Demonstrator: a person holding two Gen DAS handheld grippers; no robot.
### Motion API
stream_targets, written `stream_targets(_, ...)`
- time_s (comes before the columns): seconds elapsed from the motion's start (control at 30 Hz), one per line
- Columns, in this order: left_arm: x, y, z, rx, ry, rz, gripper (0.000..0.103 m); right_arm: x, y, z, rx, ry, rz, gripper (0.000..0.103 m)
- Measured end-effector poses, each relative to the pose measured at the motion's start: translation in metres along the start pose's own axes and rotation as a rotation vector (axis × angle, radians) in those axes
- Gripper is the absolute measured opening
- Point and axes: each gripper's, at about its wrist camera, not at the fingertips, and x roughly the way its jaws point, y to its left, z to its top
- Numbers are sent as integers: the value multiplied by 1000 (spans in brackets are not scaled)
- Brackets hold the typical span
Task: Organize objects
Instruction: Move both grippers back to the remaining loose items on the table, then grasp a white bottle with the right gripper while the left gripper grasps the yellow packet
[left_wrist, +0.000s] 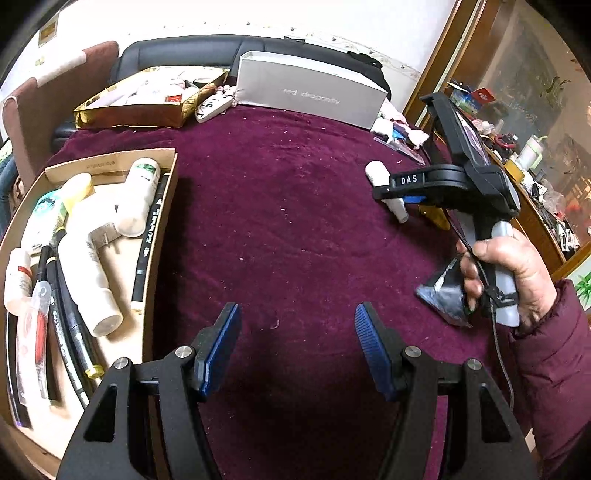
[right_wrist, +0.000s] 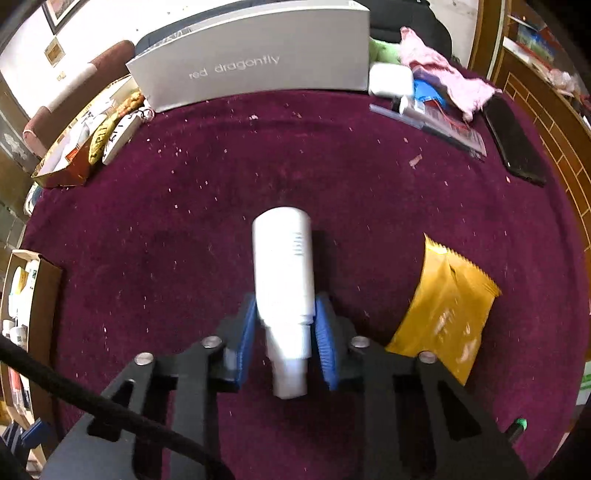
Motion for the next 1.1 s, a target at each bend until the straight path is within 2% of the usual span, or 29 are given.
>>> stream_targets(0.17, 7, -12, -1, 6, 23, -37, 58, -26, -16, -10, 73, -20, 103, 27)
stream_targets(0.3, 14, -31, 4, 33, 34, -62, 58, -64, -36, -29, 118, -86, 192, 27)
stream_targets(0.4, 20, -53, 18, 74, 8, -71, 58, -87, -56, -47, 171, -142, 231, 27)
stream_targets(0.47, 29, -73, 31, 117, -15, -70, 58, -98, -71, -62, 211, -184, 232, 27)
stream_targets(0.53, 42, -95, 45, 161, -29, -65, 58, -107, -86, -76, 240, -224, 194, 27)
stream_targets(0.6, 58, -114, 60, 192, -31, -66, 58, -111, -102, -88, 285, -261, 173, 27)
stream_targets(0.73, 91, -147, 83, 226, -13, -62, 58, -112, -136, -104, 375, -303, 186, 27)
stream_targets(0.9, 117, -183, 101, 258, 3, -62, 58, -102, -165, -105, 445, -305, 223, 27)
stream_targets(1.1, 148, -213, 109, 348, 24, 9, 58, -100, -180, -114, 489, -297, 287, 27)
